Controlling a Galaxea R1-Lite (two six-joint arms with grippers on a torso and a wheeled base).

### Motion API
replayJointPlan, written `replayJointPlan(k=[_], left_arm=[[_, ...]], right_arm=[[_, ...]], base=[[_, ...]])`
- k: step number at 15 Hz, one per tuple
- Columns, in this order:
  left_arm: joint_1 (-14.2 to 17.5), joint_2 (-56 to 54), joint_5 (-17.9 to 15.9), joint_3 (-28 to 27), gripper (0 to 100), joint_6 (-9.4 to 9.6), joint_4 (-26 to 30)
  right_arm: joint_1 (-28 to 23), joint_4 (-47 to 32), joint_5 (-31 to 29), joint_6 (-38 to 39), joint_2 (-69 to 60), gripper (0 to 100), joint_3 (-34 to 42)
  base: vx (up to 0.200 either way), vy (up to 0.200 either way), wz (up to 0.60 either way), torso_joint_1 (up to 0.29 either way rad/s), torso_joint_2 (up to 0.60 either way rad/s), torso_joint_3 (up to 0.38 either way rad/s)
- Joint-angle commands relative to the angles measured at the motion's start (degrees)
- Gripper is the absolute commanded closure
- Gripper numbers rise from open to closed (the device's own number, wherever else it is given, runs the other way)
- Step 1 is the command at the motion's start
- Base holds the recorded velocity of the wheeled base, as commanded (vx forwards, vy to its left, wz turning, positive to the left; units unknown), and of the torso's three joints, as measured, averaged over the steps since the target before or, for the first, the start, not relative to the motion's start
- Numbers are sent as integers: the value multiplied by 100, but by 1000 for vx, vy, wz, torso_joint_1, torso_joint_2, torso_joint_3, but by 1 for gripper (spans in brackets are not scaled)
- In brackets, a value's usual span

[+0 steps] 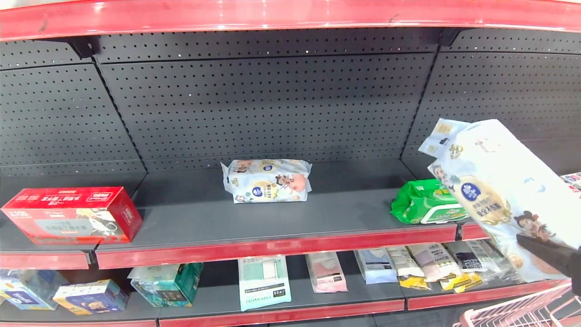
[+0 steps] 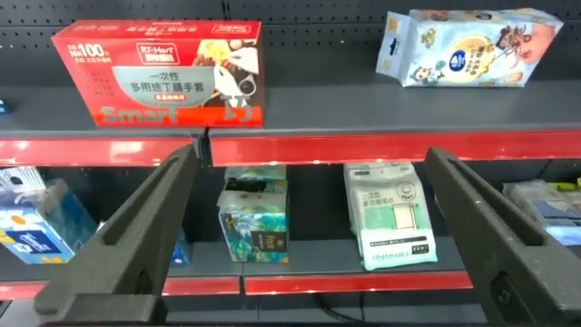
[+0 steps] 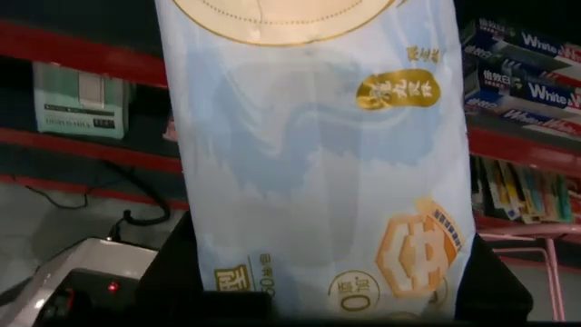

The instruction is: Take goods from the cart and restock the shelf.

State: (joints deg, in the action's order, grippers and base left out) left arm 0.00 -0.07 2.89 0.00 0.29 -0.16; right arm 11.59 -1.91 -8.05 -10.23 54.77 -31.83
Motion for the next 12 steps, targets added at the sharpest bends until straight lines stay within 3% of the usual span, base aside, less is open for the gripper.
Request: replayJointPlan(k=[1, 2, 4, 7, 8, 9, 10, 11, 12], left_arm=[[0, 7, 1, 0, 0, 6, -2], [-18, 51, -8, 0, 0, 6, 7], [-26, 245, -8, 0, 0, 23, 7], [-176, 368, -245, -9, 0, 111, -2], [-176, 429, -271, -264, 0, 190, 51], [-185, 1396, -175, -1292, 0, -38, 130], [-185, 2284, -16, -2013, 0, -741, 113], [-176, 2837, 115, -2312, 0, -935, 95], [-176, 3338, 151, -2399, 0, -864, -11]], right_arm=[[1, 464, 14, 293, -19, 100, 247], [-8, 1026, 5, 434, -98, 100, 617], [-175, 1395, -13, 425, -353, 100, 1091], [-263, 1308, -22, 443, -1021, 100, 1364], [-360, 1176, -22, 434, -1241, 100, 1364], [-491, 1009, -22, 425, -1373, 100, 1355], [-579, 789, -22, 425, -1452, 100, 1311], [-606, 587, -30, 408, -1575, 100, 1293], [-632, 437, -48, 408, -1663, 100, 1258]], base=[[0, 0, 0, 0, 0, 0], [0, 0, 0, 0, 0, 0], [0, 0, 0, 0, 0, 0], [0, 0, 0, 0, 0, 0], [0, 0, 0, 0, 0, 0], [0, 0, 0, 0, 0, 0], [0, 0, 0, 0, 0, 0], [0, 0, 0, 0, 0, 0], [0, 0, 0, 0, 0, 0]])
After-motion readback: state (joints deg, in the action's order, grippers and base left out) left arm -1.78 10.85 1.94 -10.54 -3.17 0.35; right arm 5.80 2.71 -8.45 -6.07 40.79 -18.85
